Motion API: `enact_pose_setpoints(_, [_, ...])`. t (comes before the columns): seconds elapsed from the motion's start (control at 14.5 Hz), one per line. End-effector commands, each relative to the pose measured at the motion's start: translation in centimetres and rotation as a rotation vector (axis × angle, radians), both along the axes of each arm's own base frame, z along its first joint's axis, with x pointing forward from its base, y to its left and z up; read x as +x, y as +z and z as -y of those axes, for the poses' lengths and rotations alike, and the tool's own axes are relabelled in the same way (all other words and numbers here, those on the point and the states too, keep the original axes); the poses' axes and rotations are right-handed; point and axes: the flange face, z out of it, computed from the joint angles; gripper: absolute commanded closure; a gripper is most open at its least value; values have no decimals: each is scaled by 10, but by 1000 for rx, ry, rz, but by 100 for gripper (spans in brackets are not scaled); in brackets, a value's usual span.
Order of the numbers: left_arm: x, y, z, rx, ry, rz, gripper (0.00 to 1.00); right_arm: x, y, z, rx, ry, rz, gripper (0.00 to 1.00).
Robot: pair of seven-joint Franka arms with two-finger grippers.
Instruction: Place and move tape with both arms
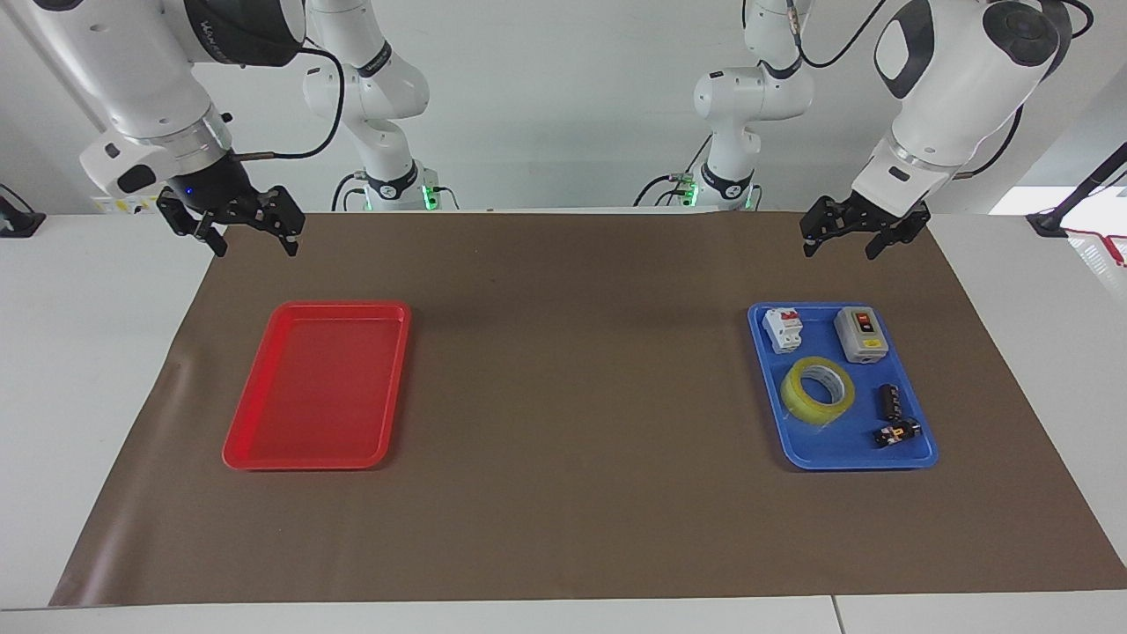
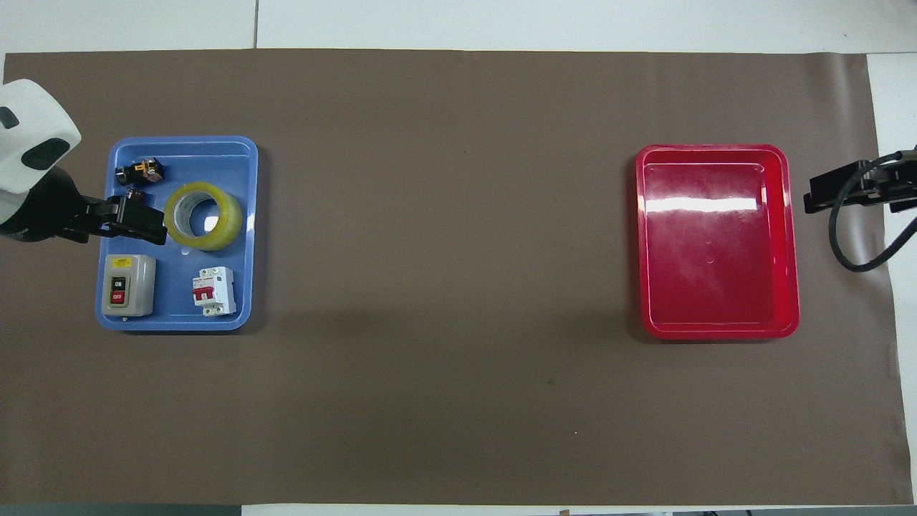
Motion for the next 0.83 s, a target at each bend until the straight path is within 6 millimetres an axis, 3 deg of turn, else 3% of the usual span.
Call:
enact_pose_setpoints(0.0, [-6,12,-4,-17,7,10,0,-4,3,-1,-3,13,2,0])
enact_pose_setpoints(0.76, [-11,19,-3,-17,6,21,0,-5,2,1,3,10,-1,0])
